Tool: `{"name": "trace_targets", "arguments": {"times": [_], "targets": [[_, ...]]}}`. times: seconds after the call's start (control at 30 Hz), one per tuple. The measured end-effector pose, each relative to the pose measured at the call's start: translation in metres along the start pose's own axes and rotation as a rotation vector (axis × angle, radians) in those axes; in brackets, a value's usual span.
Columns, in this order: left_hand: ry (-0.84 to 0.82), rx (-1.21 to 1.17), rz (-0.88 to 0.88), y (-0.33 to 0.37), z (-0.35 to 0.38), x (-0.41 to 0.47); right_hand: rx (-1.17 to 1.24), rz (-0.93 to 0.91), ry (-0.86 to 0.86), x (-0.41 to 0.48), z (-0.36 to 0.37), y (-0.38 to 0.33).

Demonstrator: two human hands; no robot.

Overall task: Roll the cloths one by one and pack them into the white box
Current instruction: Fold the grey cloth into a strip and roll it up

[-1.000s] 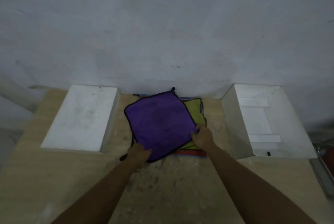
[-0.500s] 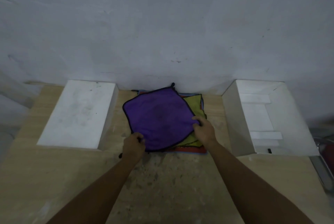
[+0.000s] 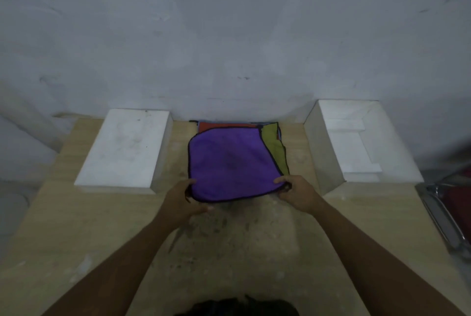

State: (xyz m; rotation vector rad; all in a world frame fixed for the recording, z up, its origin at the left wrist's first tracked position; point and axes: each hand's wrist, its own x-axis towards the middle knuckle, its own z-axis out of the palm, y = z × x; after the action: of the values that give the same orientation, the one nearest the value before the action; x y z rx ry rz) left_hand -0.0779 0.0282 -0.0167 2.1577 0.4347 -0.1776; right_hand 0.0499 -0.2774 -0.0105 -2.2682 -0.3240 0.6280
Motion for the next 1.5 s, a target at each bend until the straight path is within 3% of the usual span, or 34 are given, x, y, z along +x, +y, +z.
{"name": "trace_targets", "arguments": {"times": [0.1,0.27,0.37,0.5,0.6,0.8,1.0,1.1,1.37,1.5], "targets": [[-0.065,0.081,0.087,-0.024,0.002,-0.027,-0.147,-0.044,0.050,-0.030,0.010,0.014],[-0.100,0.106,0.253,-0.034,0.007,-0.075,-0.182,-0.070,-0.156,-0.083,0.024,0.024],[-0.188,0.058,0.177,-0.050,0.011,-0.092,-0.143,-0.034,-0.328,-0.105,0.033,0.034],[-0.347,0.068,0.021,-0.056,0.011,-0.099,-0.064,0.144,-0.557,-0.116,0.034,0.037],[-0.371,-0.036,-0.051,-0.058,0.018,-0.101,-0.063,0.194,-0.612,-0.120,0.036,0.039],[-0.182,-0.203,-0.148,-0.051,0.021,-0.085,0.205,0.160,-0.313,-0.102,0.041,0.034],[-0.009,-0.206,-0.208,-0.046,0.026,-0.054,0.417,0.319,-0.004,-0.061,0.059,0.037],[0.076,-0.195,-0.273,-0.048,0.028,-0.036,0.510,0.338,0.071,-0.043,0.062,0.031],[0.103,-0.155,-0.512,-0.069,0.038,-0.031,0.456,0.372,0.085,-0.028,0.072,0.031],[0.137,-0.089,-0.501,-0.071,0.044,-0.047,0.259,0.348,0.240,-0.045,0.084,0.037]]}}
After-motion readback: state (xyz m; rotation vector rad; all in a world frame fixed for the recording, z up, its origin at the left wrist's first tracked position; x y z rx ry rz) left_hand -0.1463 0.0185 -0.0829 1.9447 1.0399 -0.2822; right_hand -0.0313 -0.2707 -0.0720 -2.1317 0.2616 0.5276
